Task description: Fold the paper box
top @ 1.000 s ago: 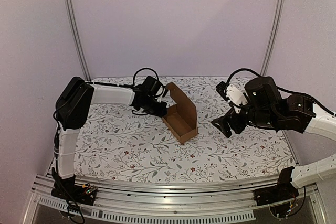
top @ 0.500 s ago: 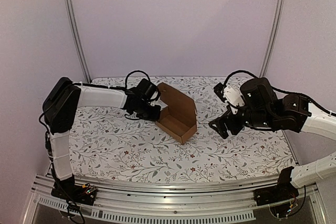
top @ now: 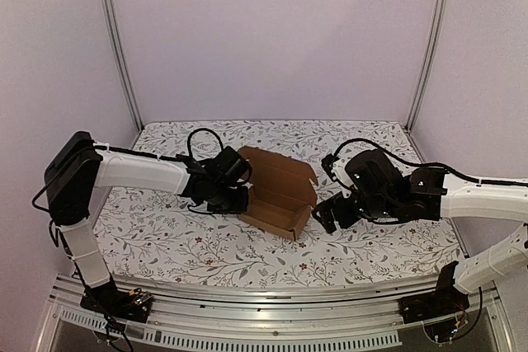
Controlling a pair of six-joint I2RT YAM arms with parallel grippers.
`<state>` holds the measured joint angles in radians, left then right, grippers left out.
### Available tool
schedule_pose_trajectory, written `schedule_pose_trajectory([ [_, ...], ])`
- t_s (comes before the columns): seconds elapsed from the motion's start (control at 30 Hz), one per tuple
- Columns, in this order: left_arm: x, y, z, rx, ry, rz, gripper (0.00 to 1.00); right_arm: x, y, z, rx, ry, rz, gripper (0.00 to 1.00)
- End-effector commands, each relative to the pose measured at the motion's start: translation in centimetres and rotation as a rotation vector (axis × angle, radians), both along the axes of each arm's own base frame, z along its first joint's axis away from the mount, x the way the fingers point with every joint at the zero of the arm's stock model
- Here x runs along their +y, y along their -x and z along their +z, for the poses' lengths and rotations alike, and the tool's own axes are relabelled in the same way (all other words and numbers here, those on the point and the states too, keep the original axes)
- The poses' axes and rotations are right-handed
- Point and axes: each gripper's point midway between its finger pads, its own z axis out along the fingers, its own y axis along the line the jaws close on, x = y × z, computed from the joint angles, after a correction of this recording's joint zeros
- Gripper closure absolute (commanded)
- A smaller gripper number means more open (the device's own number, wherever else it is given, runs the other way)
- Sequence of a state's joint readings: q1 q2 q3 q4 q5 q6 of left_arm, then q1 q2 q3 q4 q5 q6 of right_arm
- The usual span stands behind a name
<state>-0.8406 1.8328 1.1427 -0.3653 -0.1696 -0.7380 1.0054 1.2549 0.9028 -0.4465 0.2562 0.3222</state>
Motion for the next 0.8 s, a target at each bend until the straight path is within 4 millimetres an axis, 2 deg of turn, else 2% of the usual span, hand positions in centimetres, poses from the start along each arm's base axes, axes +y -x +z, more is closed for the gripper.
schedule_pose_trajectory([
  [0.0,1.2,1.8,-0.1,-0.004,0.006,0.156,0.88,0.7,-0.4,-1.1,-0.003,-0.066,-0.092,0.01],
  [0.2,1.5,3.1,-0.5,0.015,0.011,0.253,0.88,0.2,-0.7,-2.2,-0.015,-0.066,-0.154,0.01],
  [0.47,0.8,4.2,-0.6,0.007,0.017,0.305,0.78,-0.2,-0.9,-2.6,-0.031,-0.068,-0.175,0.01],
  [0.63,0.9,4.6,0.0,-0.003,0.038,0.327,0.65,-0.4,-0.9,-2.1,-0.054,-0.058,-0.157,0.01],
  [0.77,1.1,5.1,1.2,-0.025,0.054,0.308,0.59,-0.7,-0.9,-1.5,-0.074,-0.046,-0.147,0.01],
])
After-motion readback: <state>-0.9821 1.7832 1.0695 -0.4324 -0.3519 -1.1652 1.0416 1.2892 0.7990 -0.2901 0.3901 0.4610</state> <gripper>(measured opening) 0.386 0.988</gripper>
